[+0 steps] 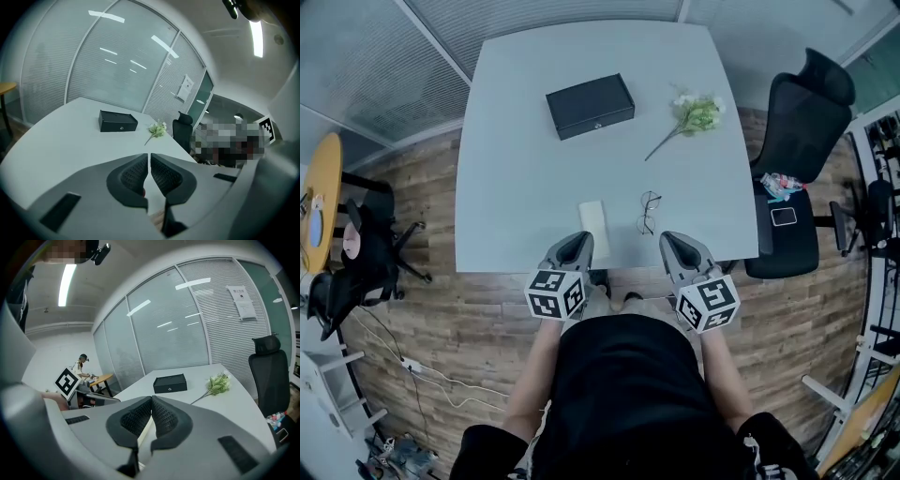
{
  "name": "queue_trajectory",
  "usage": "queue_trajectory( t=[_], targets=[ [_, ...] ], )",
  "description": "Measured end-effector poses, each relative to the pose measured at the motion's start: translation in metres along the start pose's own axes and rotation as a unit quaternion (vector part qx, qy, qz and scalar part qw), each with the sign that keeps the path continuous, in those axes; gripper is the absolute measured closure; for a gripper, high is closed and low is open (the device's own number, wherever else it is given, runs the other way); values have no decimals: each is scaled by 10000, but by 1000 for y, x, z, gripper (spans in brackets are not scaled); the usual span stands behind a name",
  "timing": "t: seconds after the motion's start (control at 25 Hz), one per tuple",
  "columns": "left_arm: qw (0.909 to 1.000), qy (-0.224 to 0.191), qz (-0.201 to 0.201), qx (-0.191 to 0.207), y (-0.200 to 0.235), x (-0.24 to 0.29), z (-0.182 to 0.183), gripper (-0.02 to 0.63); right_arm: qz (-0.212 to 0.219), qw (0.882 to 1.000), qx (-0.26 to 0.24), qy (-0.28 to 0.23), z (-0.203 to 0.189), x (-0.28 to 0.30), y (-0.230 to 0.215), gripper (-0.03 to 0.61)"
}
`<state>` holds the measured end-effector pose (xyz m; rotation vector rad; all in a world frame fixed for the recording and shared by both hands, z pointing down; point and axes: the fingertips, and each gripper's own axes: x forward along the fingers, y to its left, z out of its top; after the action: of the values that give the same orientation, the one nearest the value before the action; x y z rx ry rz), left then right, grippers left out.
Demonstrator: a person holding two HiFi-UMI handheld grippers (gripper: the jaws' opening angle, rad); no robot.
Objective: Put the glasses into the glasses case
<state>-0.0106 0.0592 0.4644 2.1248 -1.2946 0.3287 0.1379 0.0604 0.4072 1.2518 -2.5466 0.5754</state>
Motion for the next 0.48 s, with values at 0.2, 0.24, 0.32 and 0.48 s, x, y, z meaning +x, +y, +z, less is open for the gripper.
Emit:
queue_trajectory(
  t=[0.2,0.24,0.32,0.48],
  targets=[
    [9996,260,-54,69,25,21,3,583,-81,9998,29,173,2,28,4,560],
    [9995,295,-65,69,30,24,3,583,-84,9997,21,227,0,34,6,560],
    [9993,368,-95,66,40,29,2,583,-79,9995,7,311,-3,45,11,561],
    [9982,554,-208,74,59,37,-2,583,-106,9985,-29,536,-12,67,21,560]
  ],
)
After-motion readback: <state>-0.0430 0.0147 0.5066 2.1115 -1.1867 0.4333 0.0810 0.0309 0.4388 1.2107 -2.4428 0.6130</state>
